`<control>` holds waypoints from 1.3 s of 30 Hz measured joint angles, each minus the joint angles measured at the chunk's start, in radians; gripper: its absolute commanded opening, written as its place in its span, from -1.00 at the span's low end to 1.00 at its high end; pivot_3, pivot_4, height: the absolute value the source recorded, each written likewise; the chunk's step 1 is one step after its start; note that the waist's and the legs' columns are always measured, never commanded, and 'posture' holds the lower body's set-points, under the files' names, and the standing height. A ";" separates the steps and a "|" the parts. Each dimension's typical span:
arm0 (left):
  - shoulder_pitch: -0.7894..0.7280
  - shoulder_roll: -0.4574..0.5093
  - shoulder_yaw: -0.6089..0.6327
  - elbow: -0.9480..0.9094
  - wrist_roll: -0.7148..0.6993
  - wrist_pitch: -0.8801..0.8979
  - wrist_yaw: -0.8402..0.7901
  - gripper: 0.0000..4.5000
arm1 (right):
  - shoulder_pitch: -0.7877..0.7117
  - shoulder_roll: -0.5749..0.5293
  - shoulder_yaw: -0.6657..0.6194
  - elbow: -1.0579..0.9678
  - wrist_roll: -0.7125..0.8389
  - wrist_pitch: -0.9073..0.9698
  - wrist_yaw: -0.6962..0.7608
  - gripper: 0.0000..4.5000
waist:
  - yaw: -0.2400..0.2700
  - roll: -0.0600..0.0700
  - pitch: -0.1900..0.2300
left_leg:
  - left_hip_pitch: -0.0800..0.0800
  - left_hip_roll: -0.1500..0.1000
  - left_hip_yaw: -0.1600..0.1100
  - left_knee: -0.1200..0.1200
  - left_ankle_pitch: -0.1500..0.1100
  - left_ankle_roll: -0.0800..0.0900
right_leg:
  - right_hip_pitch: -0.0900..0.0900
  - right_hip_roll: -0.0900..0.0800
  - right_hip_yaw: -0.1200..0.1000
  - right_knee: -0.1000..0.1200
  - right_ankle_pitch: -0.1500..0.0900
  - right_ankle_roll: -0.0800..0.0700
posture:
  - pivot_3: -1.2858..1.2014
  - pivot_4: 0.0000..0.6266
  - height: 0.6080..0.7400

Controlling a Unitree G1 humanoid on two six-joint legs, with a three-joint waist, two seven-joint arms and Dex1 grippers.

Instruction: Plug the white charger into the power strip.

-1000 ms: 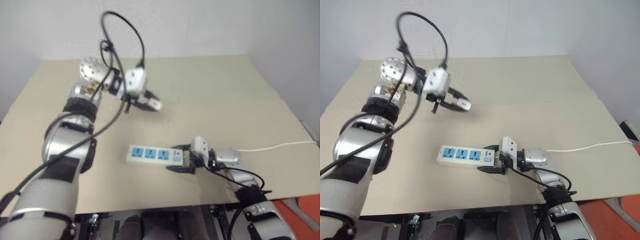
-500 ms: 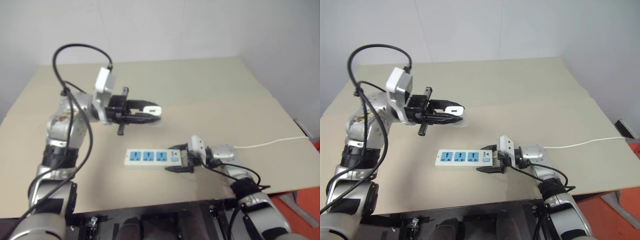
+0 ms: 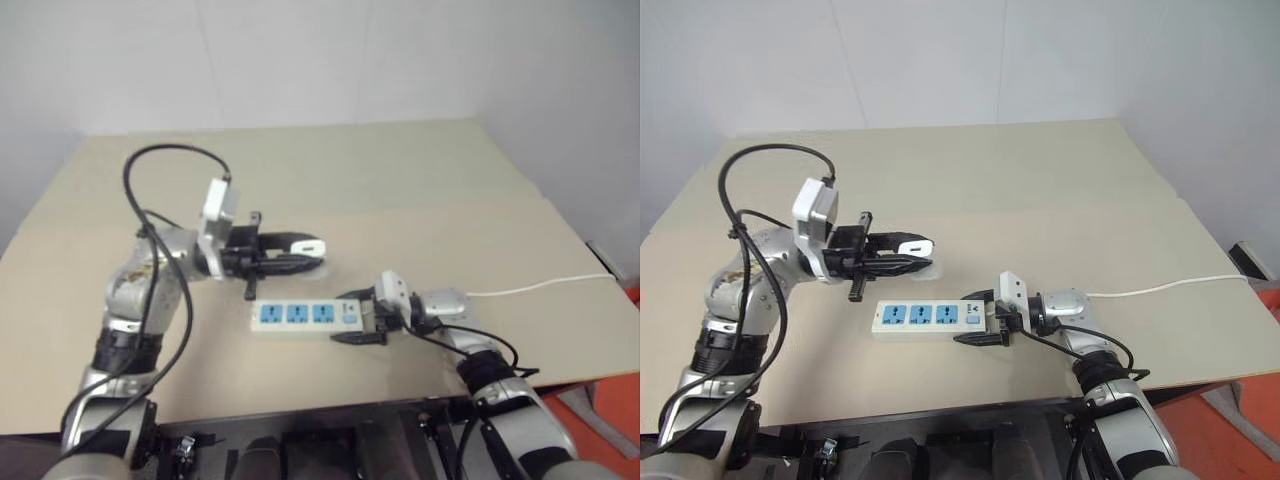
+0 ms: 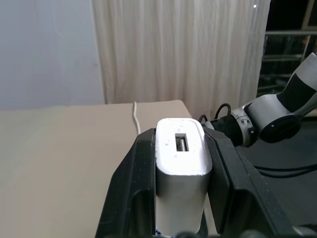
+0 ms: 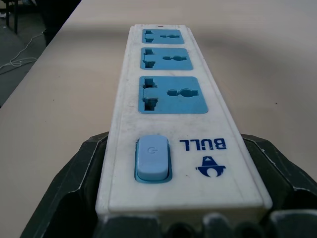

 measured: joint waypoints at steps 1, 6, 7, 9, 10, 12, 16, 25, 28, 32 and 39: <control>0.004 -0.004 -0.001 0.002 0.000 0.000 0.002 -0.55 | 0.000 0.000 0.000 -0.001 0.000 0.000 0.000 0.53 | 0.000 0.000 0.000 | 0.000 0.000 0.000 0.000 0.000 0.000 | 0.000 0.000 0.000 0.000 0.000 0.000 | 0.03 -0.52 1.00; 0.028 -0.016 -0.016 0.013 0.010 0.002 0.012 -0.55 | 0.004 0.000 0.000 -0.006 -0.002 0.000 -0.001 0.53 | 0.000 0.000 0.000 | 0.000 0.000 0.000 -0.001 0.000 0.000 | 0.000 0.000 0.000 -0.001 0.000 0.000 | 0.03 -0.52 1.00; 0.040 -0.018 -0.022 0.013 0.017 0.002 0.016 -0.55 | 0.006 0.000 -0.001 -0.008 -0.002 0.000 -0.001 0.53 | 0.000 0.000 0.000 | 0.000 0.000 0.000 -0.001 0.000 0.000 | 0.000 0.000 0.000 -0.002 0.000 0.000 | 0.03 -0.52 1.00; 0.058 -0.024 -0.034 0.018 0.027 0.002 0.022 -0.55 | 0.009 -0.001 -0.002 -0.012 -0.002 0.000 -0.001 0.53 | 0.000 0.000 0.000 | 0.000 0.000 0.000 -0.002 0.000 0.000 | 0.000 0.000 0.000 -0.002 0.000 0.000 | 0.03 -0.52 1.00; 0.062 -0.027 -0.039 0.018 0.037 0.003 0.025 -0.55 | 0.010 -0.001 -0.002 -0.014 -0.002 0.001 -0.002 0.53 | 0.000 0.000 0.000 | 0.000 0.000 0.000 -0.002 0.000 0.000 | 0.000 0.000 0.000 -0.002 0.000 0.000 | 0.03 -0.52 1.00; 0.073 -0.032 -0.047 0.019 0.043 0.002 0.030 -0.55 | 0.012 -0.001 -0.002 -0.017 -0.002 0.001 -0.004 0.53 | 0.000 0.000 0.000 | 0.000 0.000 0.000 -0.003 0.000 0.000 | 0.000 0.000 0.000 -0.003 0.000 0.000 | 0.03 -0.52 1.00; 0.088 -0.051 -0.052 0.041 0.066 0.001 0.050 -0.55 | 0.018 -0.001 -0.003 -0.026 -0.002 0.003 -0.007 0.53 | 0.001 0.000 0.000 | 0.000 0.000 0.000 -0.004 0.000 0.000 | 0.000 0.000 0.000 -0.004 0.000 0.000 | 0.03 -0.52 1.00; 0.099 -0.069 -0.091 0.061 0.118 -0.015 0.045 -0.55 | 0.023 -0.001 -0.003 -0.034 -0.002 0.005 -0.007 0.53 | 0.000 0.000 0.000 | 0.000 0.000 0.000 -0.007 0.000 0.000 | 0.000 0.000 0.000 -0.006 0.000 0.000 | 0.03 -0.52 1.00; 0.110 -0.070 -0.099 0.073 0.134 -0.038 0.036 -0.55 | 0.024 -0.001 -0.003 -0.037 -0.002 0.005 -0.007 0.53 | 0.000 0.000 0.000 | 0.000 0.000 0.000 -0.008 0.000 0.000 | 0.000 0.000 0.000 -0.007 0.000 0.000 | 0.03 -0.52 1.00; 0.116 -0.074 -0.107 0.080 0.145 -0.048 0.032 -0.55 | 0.029 -0.004 -0.003 -0.045 -0.001 0.007 -0.006 0.53 | 0.000 0.000 0.000 | 0.000 0.000 0.000 -0.010 0.000 0.000 | 0.000 0.000 0.000 -0.009 0.000 0.000 | 0.03 -0.52 1.00; 0.116 -0.089 -0.121 0.115 0.176 -0.118 0.007 -0.55 | 0.032 -0.004 -0.003 -0.055 -0.001 0.016 -0.006 0.53 | 0.000 0.000 0.000 | 0.000 0.001 0.000 -0.012 0.000 0.000 | 0.000 0.000 0.000 -0.011 0.000 0.000 | 0.03 -0.52 1.00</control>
